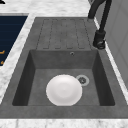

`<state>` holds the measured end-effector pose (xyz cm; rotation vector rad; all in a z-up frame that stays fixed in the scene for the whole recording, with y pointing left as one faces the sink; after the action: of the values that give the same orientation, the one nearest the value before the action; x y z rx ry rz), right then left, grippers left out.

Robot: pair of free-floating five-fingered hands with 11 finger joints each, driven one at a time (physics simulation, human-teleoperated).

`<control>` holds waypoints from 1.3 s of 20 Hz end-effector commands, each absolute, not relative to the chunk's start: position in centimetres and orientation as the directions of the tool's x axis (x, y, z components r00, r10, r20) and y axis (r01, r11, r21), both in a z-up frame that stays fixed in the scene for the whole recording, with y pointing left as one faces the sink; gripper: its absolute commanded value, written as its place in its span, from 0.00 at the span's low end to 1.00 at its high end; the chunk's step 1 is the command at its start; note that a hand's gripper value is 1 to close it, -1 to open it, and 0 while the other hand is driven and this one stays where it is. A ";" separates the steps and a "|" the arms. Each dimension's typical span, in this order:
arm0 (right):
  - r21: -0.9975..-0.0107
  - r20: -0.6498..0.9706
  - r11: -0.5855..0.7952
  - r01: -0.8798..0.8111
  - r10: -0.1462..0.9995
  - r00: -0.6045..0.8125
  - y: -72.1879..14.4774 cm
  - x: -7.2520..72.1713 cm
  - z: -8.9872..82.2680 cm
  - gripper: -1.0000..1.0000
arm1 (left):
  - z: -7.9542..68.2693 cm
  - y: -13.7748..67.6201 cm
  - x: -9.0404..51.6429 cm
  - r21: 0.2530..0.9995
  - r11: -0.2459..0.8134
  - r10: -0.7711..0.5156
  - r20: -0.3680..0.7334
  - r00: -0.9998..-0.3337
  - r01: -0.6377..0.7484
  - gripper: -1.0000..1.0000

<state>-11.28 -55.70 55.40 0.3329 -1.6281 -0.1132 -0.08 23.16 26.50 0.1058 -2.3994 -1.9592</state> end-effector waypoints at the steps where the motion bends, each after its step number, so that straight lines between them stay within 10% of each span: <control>1: 0.272 0.958 0.951 -0.145 -0.281 -0.049 -58.8 -11.2 54.7 1.00 | 26.5 23.2 -0.1 0.980 0.199 -0.079 -0.011 -0.997 -0.026 0.50; 6: 0.269 0.956 0.935 -0.231 -0.289 -0.054 -62.8 -10.4 54.6 1.00 | 26.5 23.2 -0.1 0.980 0.199 -0.079 -0.011 -0.997 -0.026 0.50; 7: 0.270 0.956 0.929 -0.253 -0.291 -0.047 -63.6 -9.9 54.3 0.00 | 26.5 23.2 -0.1 0.980 0.199 -0.079 -0.011 -0.997 -0.026 0.50; 26: 0.299 0.941 0.813 -0.500 -0.339 0.013 -67.9 -11.4 45.0 0.00 | 26.5 23.2 -0.1 0.980 0.199 -0.079 -0.011 -0.997 -0.026 0.50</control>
<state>-11.66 -67.68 46.87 0.6250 -1.6675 0.0713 -0.08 23.16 26.50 0.1058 -2.3994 -1.9592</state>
